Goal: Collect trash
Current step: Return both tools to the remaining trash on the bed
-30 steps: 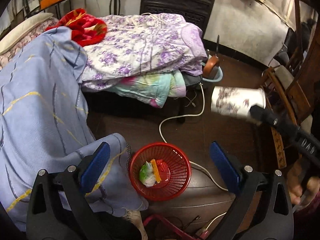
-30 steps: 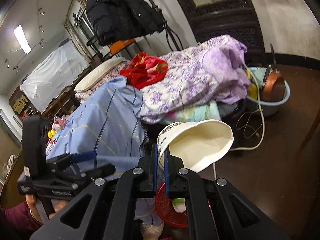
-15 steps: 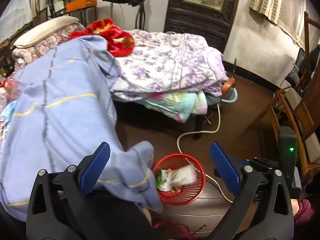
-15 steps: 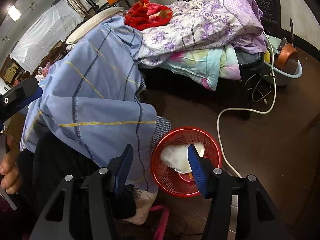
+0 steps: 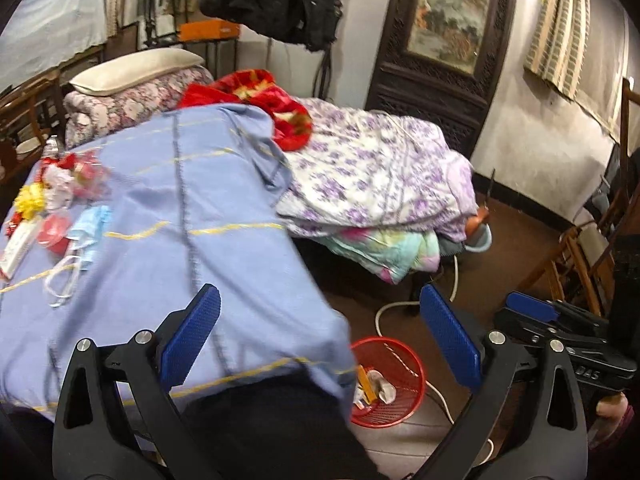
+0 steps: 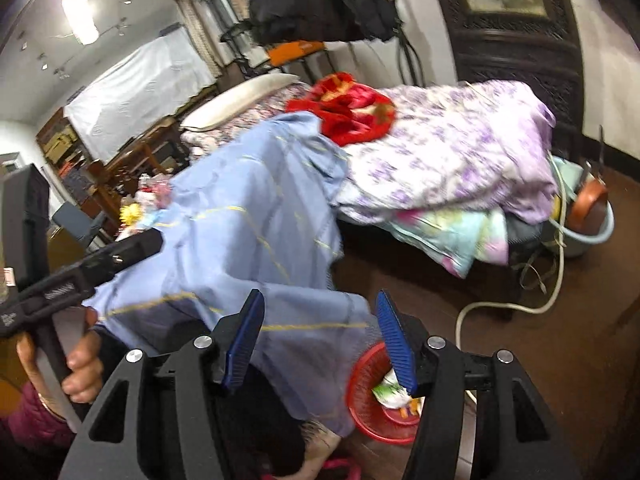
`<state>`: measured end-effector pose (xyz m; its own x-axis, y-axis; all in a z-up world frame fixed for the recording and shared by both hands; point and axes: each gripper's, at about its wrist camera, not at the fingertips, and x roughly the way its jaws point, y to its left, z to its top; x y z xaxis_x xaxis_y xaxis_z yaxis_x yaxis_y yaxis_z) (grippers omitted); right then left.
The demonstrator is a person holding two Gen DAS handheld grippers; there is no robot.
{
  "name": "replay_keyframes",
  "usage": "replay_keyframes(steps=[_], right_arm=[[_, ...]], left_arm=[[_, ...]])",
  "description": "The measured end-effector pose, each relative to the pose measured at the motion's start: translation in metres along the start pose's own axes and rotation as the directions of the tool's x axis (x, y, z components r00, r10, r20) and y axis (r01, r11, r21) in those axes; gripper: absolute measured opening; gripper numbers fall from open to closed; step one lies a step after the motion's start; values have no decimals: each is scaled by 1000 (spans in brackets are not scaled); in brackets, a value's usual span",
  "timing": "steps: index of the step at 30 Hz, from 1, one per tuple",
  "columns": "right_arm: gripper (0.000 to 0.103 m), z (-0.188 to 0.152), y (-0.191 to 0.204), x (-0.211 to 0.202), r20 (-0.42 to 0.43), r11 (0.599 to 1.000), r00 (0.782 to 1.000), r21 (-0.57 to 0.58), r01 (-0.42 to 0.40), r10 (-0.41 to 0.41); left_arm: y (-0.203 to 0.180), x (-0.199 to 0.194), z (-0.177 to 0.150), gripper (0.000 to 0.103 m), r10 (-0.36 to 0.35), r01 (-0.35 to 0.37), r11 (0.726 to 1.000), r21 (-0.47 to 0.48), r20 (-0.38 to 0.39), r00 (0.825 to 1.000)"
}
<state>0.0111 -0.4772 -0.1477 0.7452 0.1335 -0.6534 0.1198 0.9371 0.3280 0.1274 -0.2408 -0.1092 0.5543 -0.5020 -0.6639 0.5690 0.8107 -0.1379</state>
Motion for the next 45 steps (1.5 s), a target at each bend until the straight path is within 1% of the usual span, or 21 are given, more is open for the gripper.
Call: replay_keyframes(steps=[2,4,6,11,13,16,20,21,23,24,25,26,28,30,32,35,36,38,41,43,45], right_arm=[[62,6,21,2,6,999,1000,-26,-21,21],[69,10,44,4,14,998,999,-46,-36,37],[73,14,67,11,20,997,998,-61,-56,58],[76,21,127,41,-24,988,995,-115,-98,96],[78,23,153,55,-39,983,995,-152,-100,95],[81,23,181,71,-45,977,993,-180,-114,107],[82,26,214,103,-60,974,991,-186,-131,122],[82,26,219,111,-60,974,991,-182,-132,122],[82,26,230,124,-40,975,992,-184,-123,117],[82,26,235,129,-23,975,994,-193,-108,106],[82,26,238,134,0,975,996,-205,-89,90],[82,25,242,138,30,973,997,-222,-62,71],[83,21,246,145,77,968,996,-248,-24,44],[83,17,248,149,105,965,994,-264,-4,33],[83,10,252,151,132,952,991,-305,17,25],[85,5,257,152,142,933,989,-360,17,37],[89,4,257,152,141,930,989,-367,10,45],[90,5,255,156,126,932,991,-361,-2,51],[90,8,249,160,102,945,993,-326,-23,60],[90,10,247,163,91,949,994,-314,-33,65],[90,11,245,167,73,952,995,-303,-39,64]], left_arm=[[16,-8,1,96,20,-20,1000,-17,20,1000],[35,-14,2,96,41,-39,999,-37,40,998],[60,-22,4,96,74,-70,995,-68,63,995],[139,-36,7,96,145,-126,973,-191,93,985],[174,-41,8,96,189,-161,959,-235,100,977],[234,-51,8,96,281,-237,922,-305,108,953],[295,-50,8,96,373,-325,880,-347,79,925],[310,-49,5,96,384,-335,871,-359,72,920],[335,-46,-1,96,379,-330,855,-399,47,924],[346,-45,-5,96,352,-302,851,-429,40,935],[352,-42,-7,96,320,-267,852,-450,45,946],[359,-37,-9,96,294,-245,849,-468,32,955],[361,-30,-8,96,282,-247,855,-456,9,959],[359,-26,-7,96,268,-234,871,-432,17,963],[360,-24,-5,96,244,-216,874,-434,8,970],[365,-14,-2,96,236,-220,870,-440,-20,972],[368,-12,-1,96,228,-214,867,-450,-24,973],[375,-5,-1,96,199,-197,858,-474,-47,979],[377,-2,2,96,214,-213,854,-475,-53,975],[369,2,5,96,246,-255,862,-437,-80,966],[357,7,8,96,266,-287,886,-365,-108,958]])
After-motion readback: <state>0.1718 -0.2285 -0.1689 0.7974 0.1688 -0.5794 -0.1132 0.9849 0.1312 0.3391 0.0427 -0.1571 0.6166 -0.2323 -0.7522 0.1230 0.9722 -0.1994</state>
